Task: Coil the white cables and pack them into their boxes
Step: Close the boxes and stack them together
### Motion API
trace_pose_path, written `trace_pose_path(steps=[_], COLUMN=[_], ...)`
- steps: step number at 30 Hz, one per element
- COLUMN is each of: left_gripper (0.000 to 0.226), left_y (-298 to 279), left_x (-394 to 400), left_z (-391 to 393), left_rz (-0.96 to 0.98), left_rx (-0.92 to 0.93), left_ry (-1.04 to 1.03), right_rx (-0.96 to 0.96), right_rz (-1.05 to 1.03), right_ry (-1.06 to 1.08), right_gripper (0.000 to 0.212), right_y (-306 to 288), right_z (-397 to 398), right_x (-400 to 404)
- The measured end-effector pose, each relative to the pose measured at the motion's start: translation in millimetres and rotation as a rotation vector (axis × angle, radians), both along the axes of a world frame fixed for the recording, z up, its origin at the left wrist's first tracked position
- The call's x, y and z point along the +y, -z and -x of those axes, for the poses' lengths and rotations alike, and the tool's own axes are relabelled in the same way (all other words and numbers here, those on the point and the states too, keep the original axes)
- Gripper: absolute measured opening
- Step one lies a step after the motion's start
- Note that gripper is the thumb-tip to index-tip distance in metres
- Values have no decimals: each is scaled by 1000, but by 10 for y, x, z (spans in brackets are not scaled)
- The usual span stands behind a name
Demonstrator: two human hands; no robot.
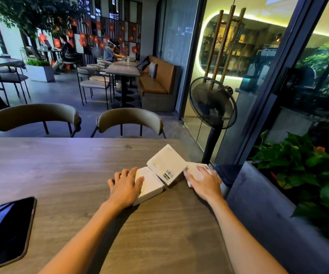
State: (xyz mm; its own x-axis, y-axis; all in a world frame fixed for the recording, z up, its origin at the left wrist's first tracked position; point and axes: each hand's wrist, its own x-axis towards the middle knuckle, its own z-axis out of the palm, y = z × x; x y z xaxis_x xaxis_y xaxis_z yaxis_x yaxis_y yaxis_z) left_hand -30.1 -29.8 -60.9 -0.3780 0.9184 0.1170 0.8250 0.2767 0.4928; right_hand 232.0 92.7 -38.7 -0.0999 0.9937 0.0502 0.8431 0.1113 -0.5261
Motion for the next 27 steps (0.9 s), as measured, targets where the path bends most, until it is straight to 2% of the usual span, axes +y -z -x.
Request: trace_pose_path(steps=[5,10,14,16,18,20,22,25,27], left_gripper=[60,94,100,97,84,72,66,65,61], left_y=[-1,-125,-216,-249,-265,-245,-217,-193,-168], left_x=[-19,-11,11,11,-8,-39,-51,-55,-52], left_z=[21,-31,-164,-218,-247,-241,-202,-184,-193], left_rz=[-54,-17,22,21,-38,-135,-188,-195,-190], left_rx=[16,75,121,103,32,-90,-180,-165,-108], left_ry=[-9,12,35,48,87,139,177,223,211], right_rx=[-76,-158,-179,-209,-240,-235,-152,6,-1], right_rz=[-2,15,8,20,16,-53,-179,-342,-403], right_ry=[-156,-277,-358,-398,-448,-466,-436,-413,-406], right_gripper=[69,70,72,71,69,64,55,46,54], right_y=[-55,-47,-46,-76,-111,-88,-28,98,178], right_z=[117,237,318,350,363,359,341,333,347], right_x=[-50,-23,-61,-92,-126,-152,-191,-261,-316])
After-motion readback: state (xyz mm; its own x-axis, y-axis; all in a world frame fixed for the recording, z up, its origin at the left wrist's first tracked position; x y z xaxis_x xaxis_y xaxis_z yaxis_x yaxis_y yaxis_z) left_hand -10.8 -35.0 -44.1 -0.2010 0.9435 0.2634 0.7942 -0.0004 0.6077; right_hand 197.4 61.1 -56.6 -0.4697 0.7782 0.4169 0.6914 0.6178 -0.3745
